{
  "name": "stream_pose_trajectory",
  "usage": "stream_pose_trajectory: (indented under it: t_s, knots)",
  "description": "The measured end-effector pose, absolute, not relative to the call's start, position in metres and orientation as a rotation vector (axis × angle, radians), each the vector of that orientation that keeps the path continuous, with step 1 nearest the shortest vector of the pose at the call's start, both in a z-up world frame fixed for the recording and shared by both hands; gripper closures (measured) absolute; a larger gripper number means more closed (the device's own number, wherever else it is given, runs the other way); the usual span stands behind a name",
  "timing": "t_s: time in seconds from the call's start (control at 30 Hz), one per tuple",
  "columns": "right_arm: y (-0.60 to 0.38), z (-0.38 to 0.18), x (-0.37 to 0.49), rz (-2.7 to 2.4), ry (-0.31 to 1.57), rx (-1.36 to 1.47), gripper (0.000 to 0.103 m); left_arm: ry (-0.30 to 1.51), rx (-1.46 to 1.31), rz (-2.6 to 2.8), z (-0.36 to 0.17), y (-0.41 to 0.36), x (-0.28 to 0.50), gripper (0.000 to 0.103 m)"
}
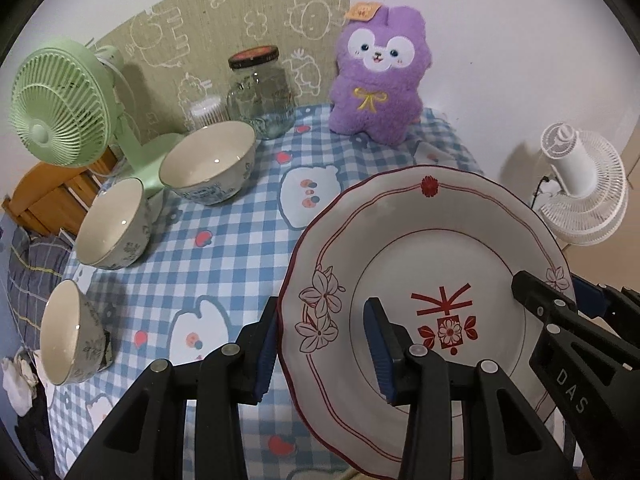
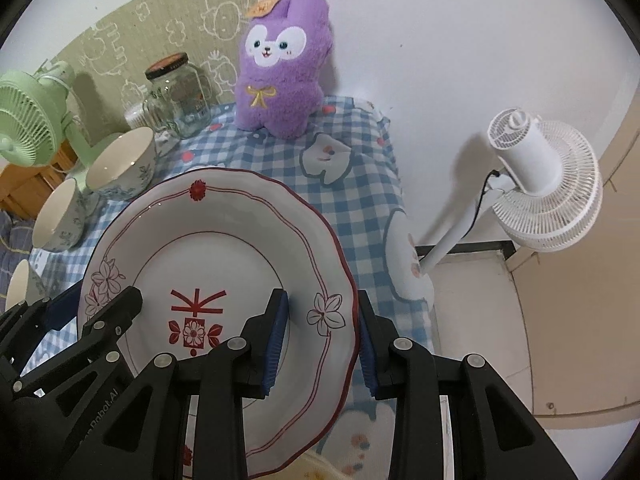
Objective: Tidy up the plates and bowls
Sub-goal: 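Lift the red-rimmed plate with both tools and carry it toward the yellow plates, then lower the red-rimmed plate onto the yellow-flower plates and open both tools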
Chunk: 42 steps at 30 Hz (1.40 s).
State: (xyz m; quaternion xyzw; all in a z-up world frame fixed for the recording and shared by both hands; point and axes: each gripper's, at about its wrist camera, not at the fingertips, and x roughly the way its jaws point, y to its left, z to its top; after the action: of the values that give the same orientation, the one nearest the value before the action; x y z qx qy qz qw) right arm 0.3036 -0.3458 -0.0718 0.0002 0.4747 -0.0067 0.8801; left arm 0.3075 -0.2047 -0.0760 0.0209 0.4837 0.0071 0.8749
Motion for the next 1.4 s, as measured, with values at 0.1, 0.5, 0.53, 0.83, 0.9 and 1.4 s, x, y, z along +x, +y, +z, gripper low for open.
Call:
stream_pose_trajectory:
  t_s: [0.1, 0.5, 0.53, 0.83, 0.9, 1.4]
  knots:
    - [-0.345, -0.062, 0.289, -0.028, 0.975, 0.011, 0.067, 0.999, 0.037, 0.001, -0.067, -0.203, 0.297, 0.062]
    - [-0.337, -0.045, 0.243, -0.042, 0.962, 0.006, 0.067, 0.972, 0.041, -0.016, -0.049, -0.197, 0.252, 0.062]
    - [-0.336, -0.045, 0.24, -0.044, 0.962, 0.006, 0.067, 0.972, 0.042, -0.018, -0.048, -0.197, 0.249, 0.062]
    - [-0.333, -0.049, 0.203, -0.076, 0.964, 0.01, 0.067, 0.975, 0.051, -0.047, -0.05, -0.196, 0.219, 0.062]
    - [-0.334, -0.051, 0.194, -0.084, 0.967, 0.014, 0.067, 0.978, 0.057, -0.058, -0.052, -0.197, 0.211, 0.062]
    - [-0.343, -0.076, 0.151, -0.155, 1.003, 0.04, 0.067, 1.028, 0.086, -0.131, -0.076, -0.205, 0.174, 0.062]
